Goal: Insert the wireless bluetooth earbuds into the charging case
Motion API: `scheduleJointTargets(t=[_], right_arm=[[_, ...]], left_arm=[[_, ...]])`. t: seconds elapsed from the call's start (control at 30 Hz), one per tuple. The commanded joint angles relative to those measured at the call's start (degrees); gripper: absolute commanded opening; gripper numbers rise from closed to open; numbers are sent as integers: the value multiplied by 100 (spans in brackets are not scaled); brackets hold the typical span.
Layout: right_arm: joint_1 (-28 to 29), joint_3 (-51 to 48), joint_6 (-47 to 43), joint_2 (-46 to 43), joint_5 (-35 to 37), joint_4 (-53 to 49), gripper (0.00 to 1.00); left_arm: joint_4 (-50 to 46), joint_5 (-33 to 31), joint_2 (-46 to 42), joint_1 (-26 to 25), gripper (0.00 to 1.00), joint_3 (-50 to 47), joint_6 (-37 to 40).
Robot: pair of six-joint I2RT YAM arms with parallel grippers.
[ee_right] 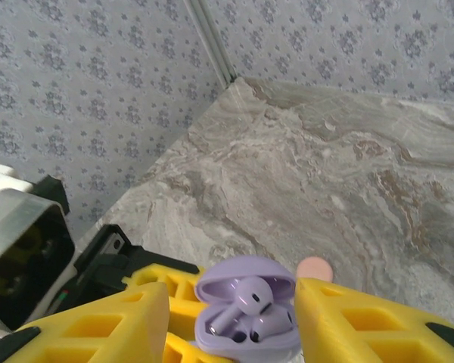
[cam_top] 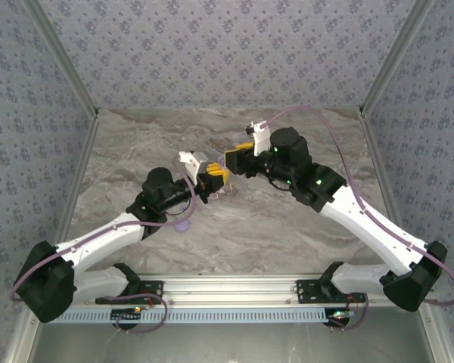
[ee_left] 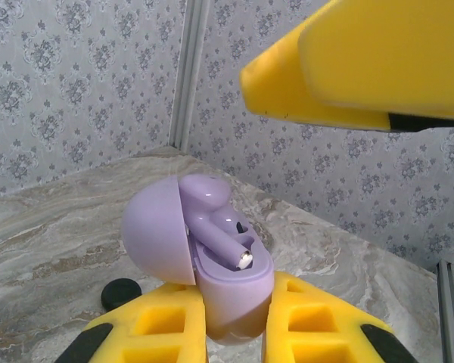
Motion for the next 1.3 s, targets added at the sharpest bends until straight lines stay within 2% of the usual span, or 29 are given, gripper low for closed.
scheduleJointTargets(t=[0.0,0.2,0.43,0.63,0.9,1.27], right_arm=[[-79,145,12,-95,-238,-318,50],[-378,193,246,-78,-596,-426,50],[-397,790,81,365,-422,-1384,45],[-260,1173,35,737,-196,-1781,43],[-93,1541,-80,1067,89,-1973,41],[-19,1691,-91,1270,24,-1873,38]], left_arm=[[294,-44,49,-23,0,201,68],[312,-5,37,-23,0,187,118],[295,11,46,-22,0,183,155],[290,21,53,-29,0,187,157],[287,23,56,-27,0,183,144],[294,9,71,-25,0,180,157]])
